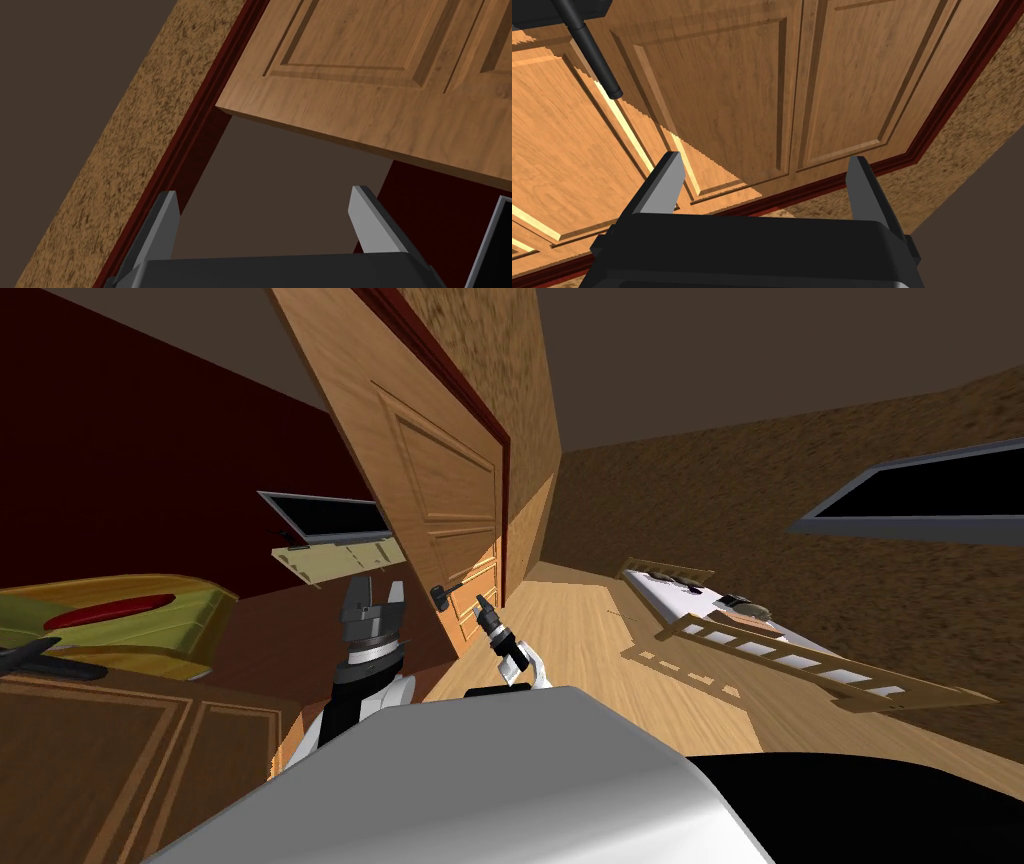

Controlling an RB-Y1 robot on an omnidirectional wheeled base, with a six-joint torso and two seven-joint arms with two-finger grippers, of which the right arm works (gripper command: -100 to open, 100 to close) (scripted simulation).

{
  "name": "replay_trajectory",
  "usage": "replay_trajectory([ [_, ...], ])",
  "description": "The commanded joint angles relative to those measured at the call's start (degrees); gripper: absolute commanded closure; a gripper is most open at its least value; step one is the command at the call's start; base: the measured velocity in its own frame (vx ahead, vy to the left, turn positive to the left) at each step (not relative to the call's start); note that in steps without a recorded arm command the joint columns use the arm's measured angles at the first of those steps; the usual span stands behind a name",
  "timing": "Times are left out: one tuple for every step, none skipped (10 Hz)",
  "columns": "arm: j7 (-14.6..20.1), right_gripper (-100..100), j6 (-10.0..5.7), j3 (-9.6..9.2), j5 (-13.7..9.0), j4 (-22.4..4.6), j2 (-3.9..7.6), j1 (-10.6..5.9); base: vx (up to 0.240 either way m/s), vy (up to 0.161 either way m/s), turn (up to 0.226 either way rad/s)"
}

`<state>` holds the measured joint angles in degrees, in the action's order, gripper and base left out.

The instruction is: Push the door open

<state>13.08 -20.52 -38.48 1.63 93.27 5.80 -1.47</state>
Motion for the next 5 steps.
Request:
replay_trajectory([
  [0.41,-100,-0.12,-1.76,-0.14,-2.07,0.30,-1.25,0.099,0.031,-0.074],
  [0.63,-100,-0.07,-2.79,-0.21,-3.22,0.39,-1.98,0.095,0.027,-0.062],
  [0.85,-100,-0.03,-3.80,-0.27,-4.36,0.47,-2.70,0.082,0.029,-0.069],
  [1.07,-100,0.02,-4.81,-0.34,-5.49,0.56,-3.42,0.086,0.030,-0.059],
  [1.29,-100,0.07,-5.83,-0.41,-6.62,0.64,-4.14,0.091,0.037,-0.048],
])
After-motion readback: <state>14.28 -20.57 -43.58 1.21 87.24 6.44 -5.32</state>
